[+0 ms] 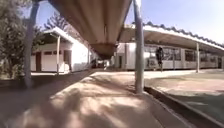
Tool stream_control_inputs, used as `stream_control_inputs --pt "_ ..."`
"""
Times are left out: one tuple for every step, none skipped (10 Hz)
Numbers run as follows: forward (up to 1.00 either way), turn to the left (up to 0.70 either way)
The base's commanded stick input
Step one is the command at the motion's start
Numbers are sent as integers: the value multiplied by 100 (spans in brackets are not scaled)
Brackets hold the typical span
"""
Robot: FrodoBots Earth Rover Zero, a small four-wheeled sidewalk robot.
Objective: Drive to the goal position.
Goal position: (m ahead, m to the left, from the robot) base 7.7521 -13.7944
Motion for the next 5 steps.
stream_control_inputs --pt "100 0" --pt "100 0" --pt "100 0" --pt "100 0" --pt "100 0"
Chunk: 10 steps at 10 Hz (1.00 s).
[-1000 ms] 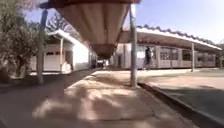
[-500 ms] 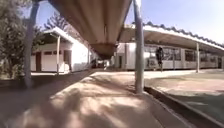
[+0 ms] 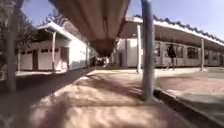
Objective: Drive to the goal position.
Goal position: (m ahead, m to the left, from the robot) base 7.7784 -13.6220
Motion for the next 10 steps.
stream_control_inputs --pt "100 0" --pt "100 0" --pt "100 0" --pt "100 0" --pt "100 0" --pt "100 0" --pt "100 0" --pt "100 0" --pt "100 0" --pt "100 0"
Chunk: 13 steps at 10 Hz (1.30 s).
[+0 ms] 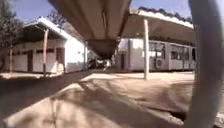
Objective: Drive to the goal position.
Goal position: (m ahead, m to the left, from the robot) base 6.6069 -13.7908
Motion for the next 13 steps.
stream_control_inputs --pt "100 0" --pt "100 0" --pt "100 0" --pt "100 0" --pt "100 0" --pt "100 0" --pt "100 0" --pt "100 0" --pt "100 0" --pt "100 0" --pt "100 0" --pt "100 0" --pt "100 0"
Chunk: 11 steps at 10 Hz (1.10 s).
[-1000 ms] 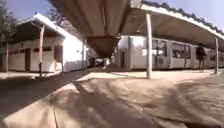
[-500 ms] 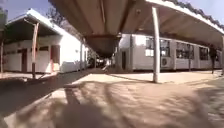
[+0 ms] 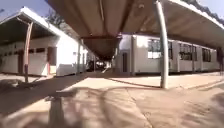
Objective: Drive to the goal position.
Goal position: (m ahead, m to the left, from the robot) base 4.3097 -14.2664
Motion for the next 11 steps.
stream_control_inputs --pt "100 0" --pt "100 0" --pt "100 0" --pt "100 0" --pt "100 -2" --pt "100 -4" --pt "100 -40" --pt "100 -40" --pt "100 -40" --pt "100 -40" --pt "100 -40"
